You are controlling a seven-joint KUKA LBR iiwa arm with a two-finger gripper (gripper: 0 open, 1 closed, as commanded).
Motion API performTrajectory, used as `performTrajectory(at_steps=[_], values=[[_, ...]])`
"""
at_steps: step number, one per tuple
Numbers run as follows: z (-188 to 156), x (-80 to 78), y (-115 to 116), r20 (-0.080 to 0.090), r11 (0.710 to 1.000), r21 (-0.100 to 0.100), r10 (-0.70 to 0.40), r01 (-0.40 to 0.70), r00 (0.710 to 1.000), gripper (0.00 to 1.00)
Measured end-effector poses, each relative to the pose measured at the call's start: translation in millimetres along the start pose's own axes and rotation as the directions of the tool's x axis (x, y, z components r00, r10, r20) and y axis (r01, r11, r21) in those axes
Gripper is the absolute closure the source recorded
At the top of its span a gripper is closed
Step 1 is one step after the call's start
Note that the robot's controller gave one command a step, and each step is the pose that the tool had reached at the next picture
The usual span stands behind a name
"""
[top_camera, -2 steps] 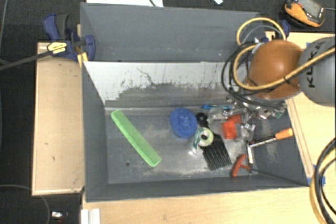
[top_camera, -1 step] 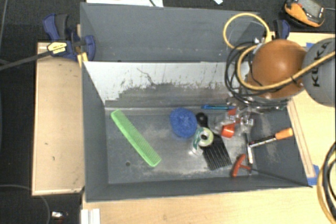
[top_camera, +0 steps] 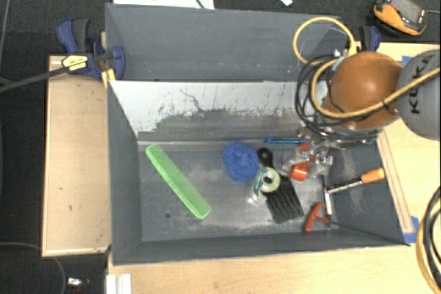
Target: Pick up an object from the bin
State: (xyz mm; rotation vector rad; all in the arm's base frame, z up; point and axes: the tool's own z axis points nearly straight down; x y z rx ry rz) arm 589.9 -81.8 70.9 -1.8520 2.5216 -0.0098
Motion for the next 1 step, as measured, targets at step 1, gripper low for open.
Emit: performTrajectory(at_steps=[1], values=[[-26.4,-0.3,2.0,-0.001,1.0,-0.008,0.002,-0.002,1.0,1.0]])
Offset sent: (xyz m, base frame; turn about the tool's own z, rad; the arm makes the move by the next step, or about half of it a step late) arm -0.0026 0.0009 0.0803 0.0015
